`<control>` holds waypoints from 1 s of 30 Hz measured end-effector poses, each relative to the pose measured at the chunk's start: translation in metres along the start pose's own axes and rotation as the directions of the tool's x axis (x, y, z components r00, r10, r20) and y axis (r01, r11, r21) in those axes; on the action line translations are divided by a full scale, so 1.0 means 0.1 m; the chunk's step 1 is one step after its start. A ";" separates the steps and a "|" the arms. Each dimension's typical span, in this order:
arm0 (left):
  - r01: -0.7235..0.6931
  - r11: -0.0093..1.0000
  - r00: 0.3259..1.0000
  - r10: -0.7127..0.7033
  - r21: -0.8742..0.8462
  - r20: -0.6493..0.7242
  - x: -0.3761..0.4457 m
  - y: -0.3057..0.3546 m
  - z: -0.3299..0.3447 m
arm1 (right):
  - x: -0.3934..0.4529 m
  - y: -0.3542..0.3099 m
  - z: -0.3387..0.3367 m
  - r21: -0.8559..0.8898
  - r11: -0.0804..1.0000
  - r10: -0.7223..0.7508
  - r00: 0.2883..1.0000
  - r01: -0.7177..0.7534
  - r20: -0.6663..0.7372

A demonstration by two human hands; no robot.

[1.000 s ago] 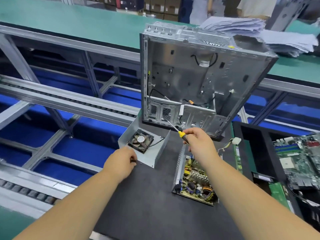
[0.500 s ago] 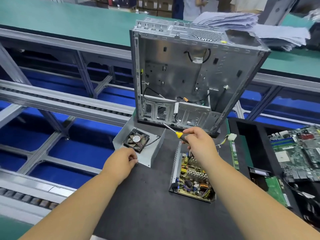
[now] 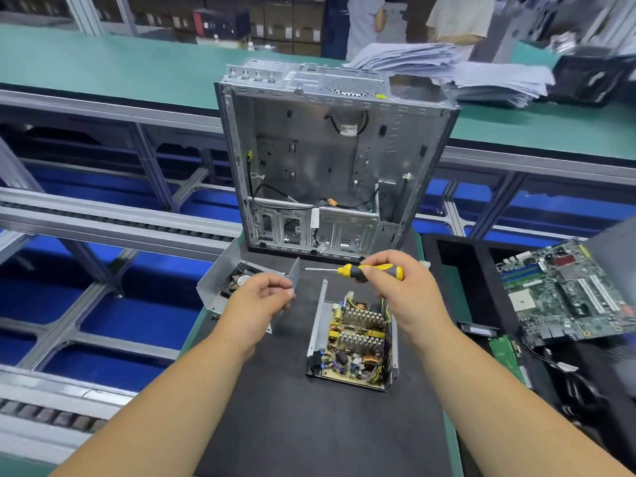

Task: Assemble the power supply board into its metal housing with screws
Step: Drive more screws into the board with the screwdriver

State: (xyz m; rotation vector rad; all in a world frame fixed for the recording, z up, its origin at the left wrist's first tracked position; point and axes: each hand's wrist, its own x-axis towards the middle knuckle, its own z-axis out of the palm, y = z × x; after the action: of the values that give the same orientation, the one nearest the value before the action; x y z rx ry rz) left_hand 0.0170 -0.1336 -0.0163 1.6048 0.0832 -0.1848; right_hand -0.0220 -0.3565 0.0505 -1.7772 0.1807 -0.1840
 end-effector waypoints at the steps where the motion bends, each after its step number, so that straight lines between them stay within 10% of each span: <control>1: 0.007 0.999 1.000 -0.006 -0.047 0.017 0.00 0.00 0.04 | -0.03 -0.01 -0.05 0.007 1.000 -0.007 1.000 0.008 -0.005; 30: 0.127 0.967 0.973 -0.078 -0.220 0.219 0.03 0.00 0.26 | -0.33 -0.06 -0.19 -0.124 0.992 0.016 1.000 -0.017 -0.012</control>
State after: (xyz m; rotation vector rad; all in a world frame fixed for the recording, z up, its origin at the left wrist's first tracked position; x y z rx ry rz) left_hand 0.0183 -0.1598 -0.0179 1.3399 0.0242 -0.4090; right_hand -0.0578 -0.3660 0.0593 -1.8978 0.2190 -0.1736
